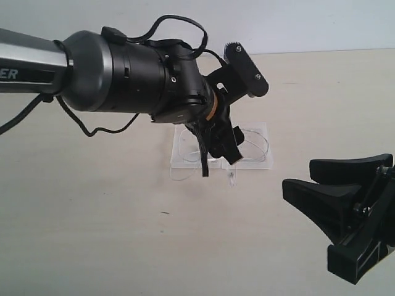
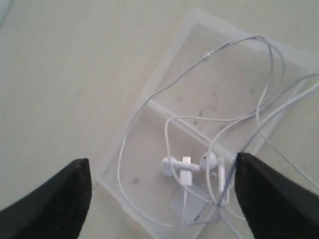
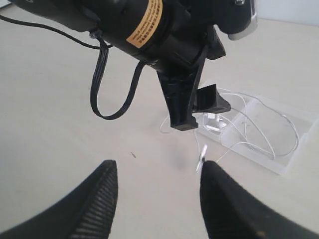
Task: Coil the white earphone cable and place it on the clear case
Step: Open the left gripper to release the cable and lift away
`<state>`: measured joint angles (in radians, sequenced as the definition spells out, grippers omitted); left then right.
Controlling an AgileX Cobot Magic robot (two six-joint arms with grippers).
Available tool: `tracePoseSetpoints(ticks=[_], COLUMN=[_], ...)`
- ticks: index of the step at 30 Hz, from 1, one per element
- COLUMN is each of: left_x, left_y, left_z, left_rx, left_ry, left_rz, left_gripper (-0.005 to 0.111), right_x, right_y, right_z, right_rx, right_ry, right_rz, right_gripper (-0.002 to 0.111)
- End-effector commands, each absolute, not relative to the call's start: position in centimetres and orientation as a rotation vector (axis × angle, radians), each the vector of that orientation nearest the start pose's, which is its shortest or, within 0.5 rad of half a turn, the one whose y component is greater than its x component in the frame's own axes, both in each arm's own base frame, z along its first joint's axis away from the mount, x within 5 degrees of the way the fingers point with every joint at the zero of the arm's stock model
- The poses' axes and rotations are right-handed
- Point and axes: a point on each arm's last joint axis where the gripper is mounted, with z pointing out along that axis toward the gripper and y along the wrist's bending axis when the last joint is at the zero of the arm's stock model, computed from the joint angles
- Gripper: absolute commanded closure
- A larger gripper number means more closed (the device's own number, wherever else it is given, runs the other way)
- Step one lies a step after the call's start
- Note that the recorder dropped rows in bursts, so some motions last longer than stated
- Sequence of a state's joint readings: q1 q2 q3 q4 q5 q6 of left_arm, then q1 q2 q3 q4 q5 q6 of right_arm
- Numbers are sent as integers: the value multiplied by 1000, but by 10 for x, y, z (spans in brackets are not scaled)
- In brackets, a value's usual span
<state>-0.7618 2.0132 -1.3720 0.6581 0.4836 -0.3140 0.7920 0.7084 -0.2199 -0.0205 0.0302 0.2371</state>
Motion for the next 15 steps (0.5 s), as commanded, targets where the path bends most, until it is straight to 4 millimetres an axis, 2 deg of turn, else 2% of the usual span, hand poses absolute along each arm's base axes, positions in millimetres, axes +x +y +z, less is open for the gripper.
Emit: tracePoseSetpoints(ticks=[1, 6, 8, 10, 11, 12, 14, 15], left_x=[322, 312, 303, 284, 280, 271, 255, 249], left_y=[-272, -267, -263, -253, -249, -242, -226, -221], left_z=[206, 245, 261, 276, 278, 281, 282, 281], left_rx=[1071, 969, 932, 900, 893, 882, 891, 915], left_ry=[2219, 2189, 2165, 2143, 2147, 2152, 2157, 2140], left_rz=[185, 64, -8, -125, -141, -155, -148, -145], left_gripper=[31, 34, 47, 73, 80, 93, 107, 107], right_x=[94, 93, 93, 93, 93, 93, 93, 93], right_y=[95, 94, 94, 94, 94, 94, 94, 94], right_z=[220, 218, 217, 217, 217, 217, 217, 217], right_rx=[-584, -588, -591, -592, -592, -592, -592, -591], right_ry=[1967, 1982, 1994, 1998, 1998, 1998, 1998, 1995], right_rz=[638, 631, 626, 625, 625, 625, 625, 626], right_gripper=[58, 58, 58, 58, 58, 58, 58, 59])
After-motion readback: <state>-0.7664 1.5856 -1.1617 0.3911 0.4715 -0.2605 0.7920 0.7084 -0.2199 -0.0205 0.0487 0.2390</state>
